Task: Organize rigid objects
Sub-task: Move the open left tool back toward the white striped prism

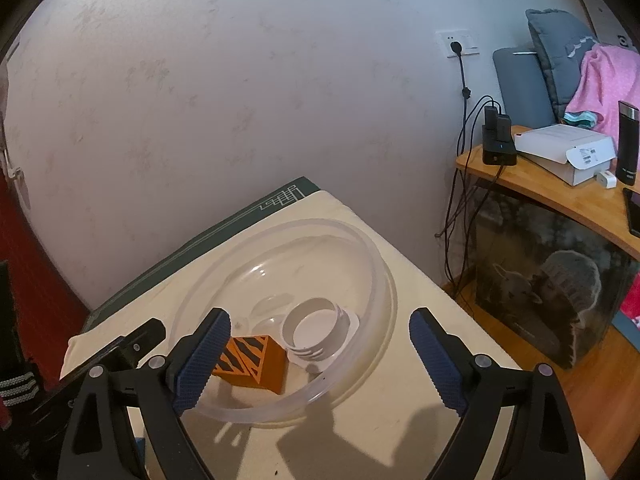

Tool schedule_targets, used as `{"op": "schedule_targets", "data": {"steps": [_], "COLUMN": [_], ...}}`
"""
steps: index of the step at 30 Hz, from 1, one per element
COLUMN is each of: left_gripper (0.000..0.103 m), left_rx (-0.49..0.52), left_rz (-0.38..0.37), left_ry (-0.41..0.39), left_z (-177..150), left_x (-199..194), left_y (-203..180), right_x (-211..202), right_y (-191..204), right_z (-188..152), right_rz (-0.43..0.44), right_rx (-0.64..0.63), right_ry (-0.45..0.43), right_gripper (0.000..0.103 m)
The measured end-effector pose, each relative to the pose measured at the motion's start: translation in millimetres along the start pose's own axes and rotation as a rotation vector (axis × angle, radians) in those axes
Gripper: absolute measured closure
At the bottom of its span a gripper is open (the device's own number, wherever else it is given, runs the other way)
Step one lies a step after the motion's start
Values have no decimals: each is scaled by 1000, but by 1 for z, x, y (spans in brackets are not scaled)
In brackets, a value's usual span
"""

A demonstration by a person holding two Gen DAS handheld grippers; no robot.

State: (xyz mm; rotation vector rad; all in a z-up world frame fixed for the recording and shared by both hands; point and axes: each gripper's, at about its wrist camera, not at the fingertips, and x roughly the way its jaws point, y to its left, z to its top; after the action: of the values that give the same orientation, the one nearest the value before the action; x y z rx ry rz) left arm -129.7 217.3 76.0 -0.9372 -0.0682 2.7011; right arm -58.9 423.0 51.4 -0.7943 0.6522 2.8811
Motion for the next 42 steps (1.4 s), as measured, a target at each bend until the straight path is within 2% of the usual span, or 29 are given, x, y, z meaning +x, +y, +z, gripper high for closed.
{"op": "schedule_targets", "data": {"steps": [17,33,34,38,42], "left_gripper": [31,31,30,14,14], "left_rx": [30,-76,-86,-126,-170], "left_rz": [112,186,193,223,261], "left_ry": [-29,-33,-34,-43,-53], "left_z": [-9,-25,-27,-33,-40], "left_x": [-22,-50,-52,-62,-73], "left_y": [11,63,67,85,107], "right_x": [2,2,2,2,2], "right_y": [6,13,14,16,18], "right_z": [-5,-11,-12,-12,-13], "right_rz": [21,38,41,56,65], "right_rx": [-15,-50,-53,-60,-70], "right_ry": [8,11,10,10,13], "right_gripper": [8,8,8,4,4]}}
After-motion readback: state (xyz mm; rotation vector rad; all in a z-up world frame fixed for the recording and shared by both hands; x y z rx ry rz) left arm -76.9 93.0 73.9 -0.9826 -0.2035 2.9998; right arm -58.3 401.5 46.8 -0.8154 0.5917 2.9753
